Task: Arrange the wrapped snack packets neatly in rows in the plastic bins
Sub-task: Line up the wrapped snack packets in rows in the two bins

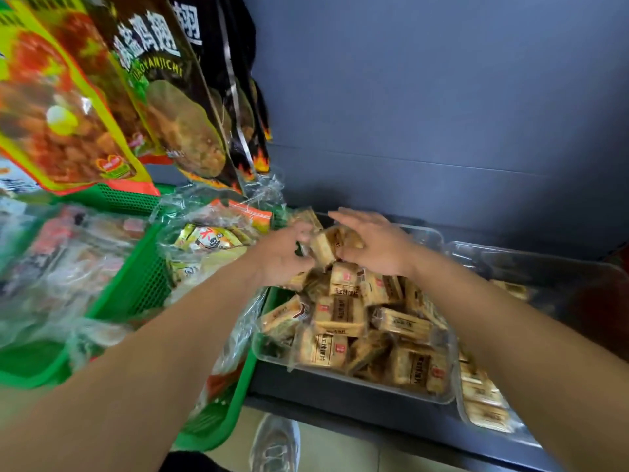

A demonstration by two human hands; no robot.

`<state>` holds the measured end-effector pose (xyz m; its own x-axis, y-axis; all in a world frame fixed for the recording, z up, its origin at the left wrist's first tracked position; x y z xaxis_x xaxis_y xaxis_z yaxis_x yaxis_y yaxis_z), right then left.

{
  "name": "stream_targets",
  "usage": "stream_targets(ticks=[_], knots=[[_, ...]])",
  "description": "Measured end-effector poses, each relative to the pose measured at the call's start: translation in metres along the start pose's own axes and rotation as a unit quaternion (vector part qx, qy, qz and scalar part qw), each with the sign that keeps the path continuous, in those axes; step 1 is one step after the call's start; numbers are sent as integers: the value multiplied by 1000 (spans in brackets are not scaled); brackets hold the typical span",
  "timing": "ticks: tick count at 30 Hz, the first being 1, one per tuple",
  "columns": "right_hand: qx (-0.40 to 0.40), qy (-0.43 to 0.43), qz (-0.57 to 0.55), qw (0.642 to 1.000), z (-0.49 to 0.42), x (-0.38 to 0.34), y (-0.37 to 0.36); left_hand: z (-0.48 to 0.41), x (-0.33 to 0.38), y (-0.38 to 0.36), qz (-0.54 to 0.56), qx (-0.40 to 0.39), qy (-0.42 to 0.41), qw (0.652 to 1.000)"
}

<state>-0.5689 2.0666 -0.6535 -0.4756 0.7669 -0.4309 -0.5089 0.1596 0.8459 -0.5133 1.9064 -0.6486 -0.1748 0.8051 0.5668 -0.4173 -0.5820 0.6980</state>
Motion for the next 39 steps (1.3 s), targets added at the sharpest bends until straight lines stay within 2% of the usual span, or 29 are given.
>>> stream_targets(ticks=[3,7,10,12,16,20,23,27,30,32,35,39], knots=[[-19,2,68,997,-6,-3,-6,0,9,2,47,10,-40,998],[-40,-5,58,997,1,10,7,0,6,9,89,35,-46,994],[-69,6,-53,996,14,15,8,-6,-5,7,49,41,-10,998],[-50,-1,-131,990,21,16,7,-11,-10,1,34,24,4,999],[0,-2,-46,999,24,21,7,-23,-9,-9,22,6,14,1000],[-37,-3,-30,999,28,30,5,-28,-5,-11,32,39,-1,999],[-43,-13,-63,997,31,30,9,-27,1,-9,49,73,-11,996],[-24,-9,-77,997,27,27,10,-14,5,12,110,137,-32,984],[66,-34,-84,994,22,22,21,3,11,24,154,164,-75,972],[108,-63,-140,982,21,23,27,13,20,20,137,145,-91,976],[50,-48,-231,970,24,23,19,19,28,4,69,104,-90,988],[23,-15,-260,965,38,18,18,19,32,-3,70,78,-105,989]])
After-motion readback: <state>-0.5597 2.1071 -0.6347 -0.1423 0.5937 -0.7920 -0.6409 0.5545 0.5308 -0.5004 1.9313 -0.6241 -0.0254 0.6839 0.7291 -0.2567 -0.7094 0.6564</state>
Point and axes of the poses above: each hand's wrist, its own z-axis away from the middle knuckle, its own y-axis out of the back of the hand, x = y × z, the point moved 6 cm from there along -z, towards the middle knuckle, and after that the axes turned 8 degrees about -x, right-handed, at the moved point
